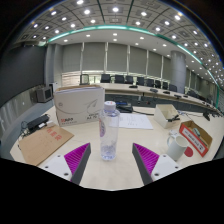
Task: Pour water
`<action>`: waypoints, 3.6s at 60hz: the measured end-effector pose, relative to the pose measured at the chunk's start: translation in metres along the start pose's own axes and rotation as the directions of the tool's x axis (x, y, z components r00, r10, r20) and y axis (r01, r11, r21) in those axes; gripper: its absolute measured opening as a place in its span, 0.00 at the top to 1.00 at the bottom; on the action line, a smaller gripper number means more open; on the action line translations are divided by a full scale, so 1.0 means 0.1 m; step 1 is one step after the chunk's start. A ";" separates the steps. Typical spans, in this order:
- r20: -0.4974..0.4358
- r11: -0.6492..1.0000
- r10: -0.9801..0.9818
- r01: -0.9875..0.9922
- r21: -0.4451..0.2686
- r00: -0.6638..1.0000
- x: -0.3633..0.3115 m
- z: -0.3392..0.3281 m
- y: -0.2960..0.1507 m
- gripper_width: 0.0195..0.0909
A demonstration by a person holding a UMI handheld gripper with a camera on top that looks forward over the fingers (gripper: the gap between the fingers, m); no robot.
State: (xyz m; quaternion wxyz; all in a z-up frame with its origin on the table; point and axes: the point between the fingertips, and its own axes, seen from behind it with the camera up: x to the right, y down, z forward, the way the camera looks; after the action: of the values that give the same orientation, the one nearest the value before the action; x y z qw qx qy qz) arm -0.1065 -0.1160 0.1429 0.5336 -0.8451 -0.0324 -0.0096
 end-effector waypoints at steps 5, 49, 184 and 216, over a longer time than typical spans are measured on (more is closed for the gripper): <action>-0.030 1.000 0.013 -0.012 0.020 0.999 -0.05 0.42 -0.04 0.07; -0.030 0.991 0.092 -0.089 0.097 0.995 -0.01 1.28 -0.14 0.77; -0.090 0.987 0.037 -0.022 0.157 0.995 4.57 0.66 -0.42 0.77; -0.117 0.995 0.085 -0.078 0.066 0.989 4.51 0.97 0.47 0.49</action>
State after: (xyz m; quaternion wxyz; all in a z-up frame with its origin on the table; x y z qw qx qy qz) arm 0.3451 -0.0279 0.0819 0.5601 -0.8269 0.0341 -0.0374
